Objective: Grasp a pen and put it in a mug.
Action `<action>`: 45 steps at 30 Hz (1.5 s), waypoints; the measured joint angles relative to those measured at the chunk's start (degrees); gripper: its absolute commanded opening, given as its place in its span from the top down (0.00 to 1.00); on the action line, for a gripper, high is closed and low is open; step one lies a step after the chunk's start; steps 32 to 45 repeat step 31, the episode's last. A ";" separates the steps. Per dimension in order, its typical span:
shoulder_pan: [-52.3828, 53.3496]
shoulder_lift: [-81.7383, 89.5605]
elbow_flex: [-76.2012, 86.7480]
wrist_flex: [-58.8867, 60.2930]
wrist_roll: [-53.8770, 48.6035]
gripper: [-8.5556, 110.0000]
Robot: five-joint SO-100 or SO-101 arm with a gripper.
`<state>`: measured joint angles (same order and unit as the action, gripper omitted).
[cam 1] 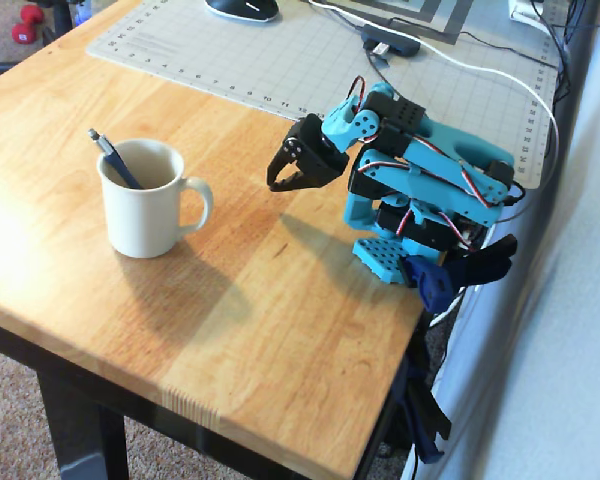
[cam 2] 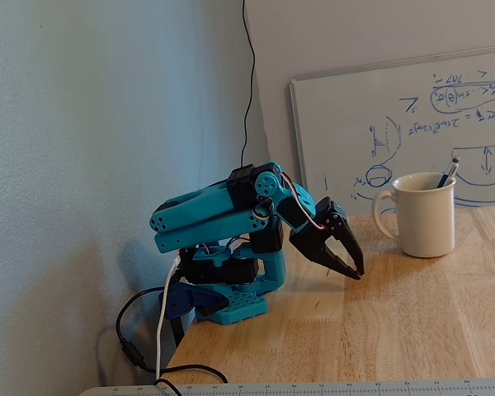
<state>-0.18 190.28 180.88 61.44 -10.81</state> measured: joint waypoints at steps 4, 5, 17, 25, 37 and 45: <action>0.00 0.18 0.00 2.20 -1.76 0.92; 0.00 0.18 0.00 2.81 -1.93 0.92; 0.00 0.18 0.00 3.78 -2.11 0.92; 0.00 0.18 0.00 3.78 -2.11 0.92; 0.00 0.18 0.00 3.78 -2.11 0.92; 0.00 0.18 0.00 3.78 -2.11 0.92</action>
